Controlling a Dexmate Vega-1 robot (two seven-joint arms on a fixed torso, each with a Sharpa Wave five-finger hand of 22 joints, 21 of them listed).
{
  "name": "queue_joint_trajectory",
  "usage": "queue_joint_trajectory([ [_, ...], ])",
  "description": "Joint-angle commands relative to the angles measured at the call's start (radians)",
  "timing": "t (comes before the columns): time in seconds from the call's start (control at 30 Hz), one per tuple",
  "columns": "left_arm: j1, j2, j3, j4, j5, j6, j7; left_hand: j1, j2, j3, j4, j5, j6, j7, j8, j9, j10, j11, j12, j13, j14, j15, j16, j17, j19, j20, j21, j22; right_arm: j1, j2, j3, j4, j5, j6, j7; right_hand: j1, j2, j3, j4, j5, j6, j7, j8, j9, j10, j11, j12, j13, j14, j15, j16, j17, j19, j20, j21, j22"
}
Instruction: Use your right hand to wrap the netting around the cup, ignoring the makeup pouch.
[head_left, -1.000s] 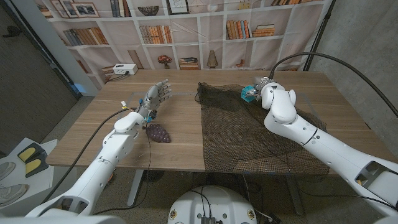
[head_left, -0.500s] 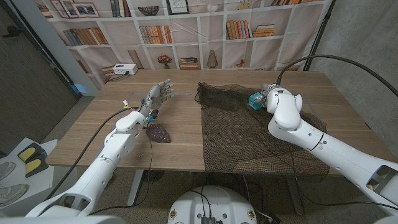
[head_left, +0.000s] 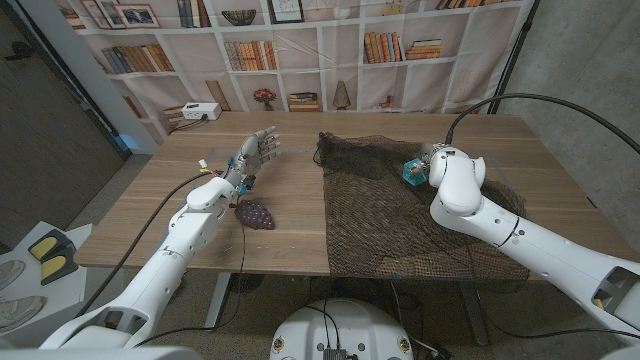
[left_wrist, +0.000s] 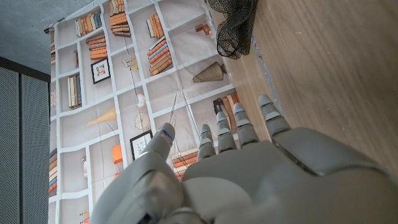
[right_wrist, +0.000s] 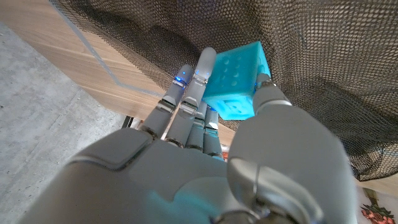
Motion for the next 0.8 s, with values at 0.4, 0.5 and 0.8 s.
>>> queue_joint_trajectory([
  [0.4,-0.012,-0.003,-0.001,0.016,0.001,-0.001,-0.005,-0.006,0.001,0.006,0.000,-0.001,0.003,0.001,0.002,0.004,0.006,-0.003,-0.003,0.006,0.007,-0.001,-0.004,0.004,0.007,0.003,-0.001,0.004,0.116,0.002,-0.095,0.079,0.046,-0.044,0.149,0.085,0.078,0.011,0.040,-0.004,0.216,-0.171,-0.050,-0.061,0.077,-0.091,-0.044,-0.044,-0.073,-0.040,-0.126,-0.092,-0.034,0.040,-0.003,-0.009],
  [0.5,-0.012,-0.003,0.000,0.016,0.001,0.000,-0.006,-0.006,0.001,0.006,0.000,-0.001,0.003,0.001,0.002,0.004,0.007,-0.002,-0.003,0.006,0.007,-0.001,-0.004,0.004,0.007,0.003,-0.001,0.004,0.143,-0.002,-0.119,0.092,0.052,-0.053,0.184,0.075,0.065,0.007,0.032,-0.002,0.153,-0.180,-0.100,-0.096,0.010,-0.087,-0.081,-0.064,-0.127,-0.031,-0.177,-0.125,-0.050,0.044,-0.010,-0.012],
  [0.8,-0.017,-0.005,0.001,0.021,0.003,-0.003,-0.007,-0.007,0.001,0.007,0.000,-0.001,0.004,0.002,0.002,0.003,0.007,-0.002,-0.004,0.006,0.006,0.000,-0.004,0.004,0.008,0.003,-0.001,0.005,0.154,-0.025,-0.123,0.078,0.107,-0.056,0.158,-0.018,-0.008,-0.045,0.044,0.009,-0.007,-0.185,-0.233,-0.170,-0.108,-0.081,-0.152,-0.108,-0.232,-0.020,-0.276,-0.181,-0.086,0.060,-0.031,-0.016],
])
